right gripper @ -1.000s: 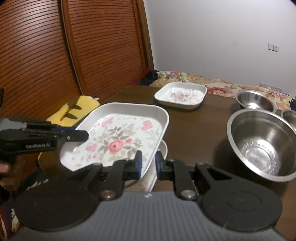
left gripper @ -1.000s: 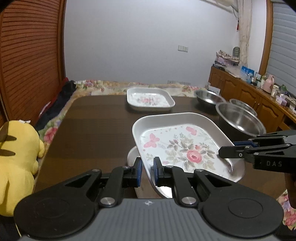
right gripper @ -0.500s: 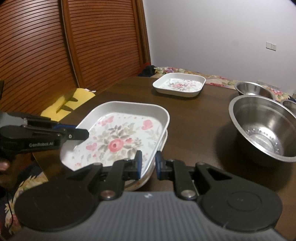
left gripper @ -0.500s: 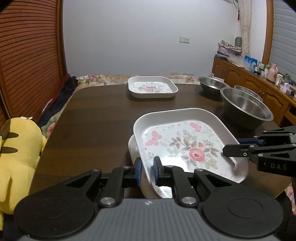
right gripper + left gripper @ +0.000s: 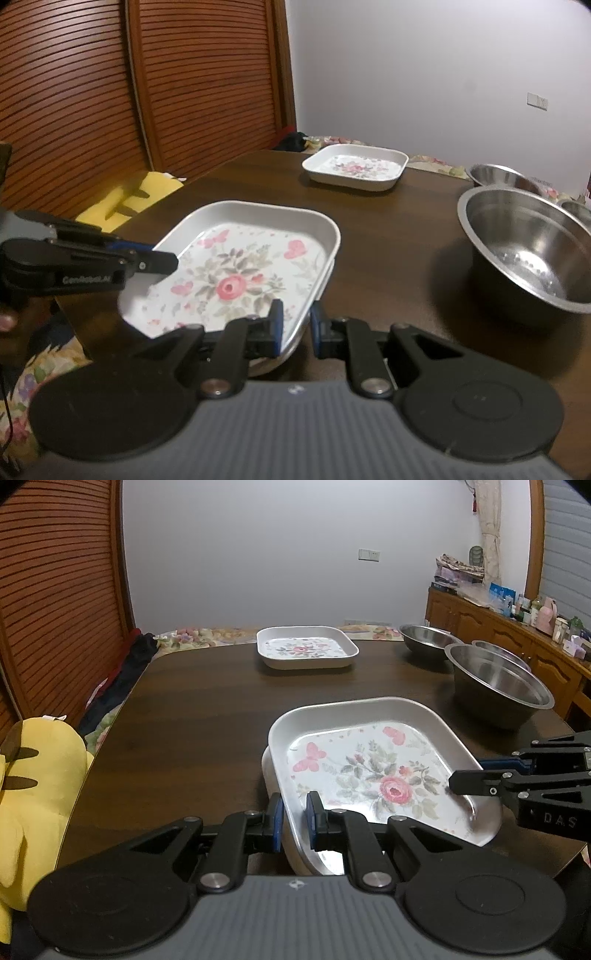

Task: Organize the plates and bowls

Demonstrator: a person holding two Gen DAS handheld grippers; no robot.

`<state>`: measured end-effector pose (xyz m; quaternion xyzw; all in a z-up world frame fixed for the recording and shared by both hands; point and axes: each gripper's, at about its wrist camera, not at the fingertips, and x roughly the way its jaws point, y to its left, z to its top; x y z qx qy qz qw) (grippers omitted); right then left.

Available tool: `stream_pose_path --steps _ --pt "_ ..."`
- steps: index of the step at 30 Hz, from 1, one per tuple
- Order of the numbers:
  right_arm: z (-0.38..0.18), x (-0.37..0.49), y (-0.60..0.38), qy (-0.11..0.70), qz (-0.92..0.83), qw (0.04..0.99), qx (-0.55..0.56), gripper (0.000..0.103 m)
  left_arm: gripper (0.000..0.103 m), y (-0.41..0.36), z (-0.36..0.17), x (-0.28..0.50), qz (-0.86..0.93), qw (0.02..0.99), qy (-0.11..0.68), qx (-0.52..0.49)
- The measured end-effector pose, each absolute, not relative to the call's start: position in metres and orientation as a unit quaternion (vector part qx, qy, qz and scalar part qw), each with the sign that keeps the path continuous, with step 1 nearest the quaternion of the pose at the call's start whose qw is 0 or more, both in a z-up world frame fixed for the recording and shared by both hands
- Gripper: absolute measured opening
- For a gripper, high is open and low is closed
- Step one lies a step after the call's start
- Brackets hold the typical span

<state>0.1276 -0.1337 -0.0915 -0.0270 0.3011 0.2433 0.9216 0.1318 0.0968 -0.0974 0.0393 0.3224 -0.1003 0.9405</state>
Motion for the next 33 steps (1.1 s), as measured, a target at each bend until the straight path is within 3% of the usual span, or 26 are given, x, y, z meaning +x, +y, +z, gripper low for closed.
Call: stream_pose_path --steps 33 --pt "-0.077 0.12 -0.139 0.275 0.244 0.93 -0.014 0.018 0.015 0.115 -0.09 0.128 -0.097 0.949 0.3 0.028"
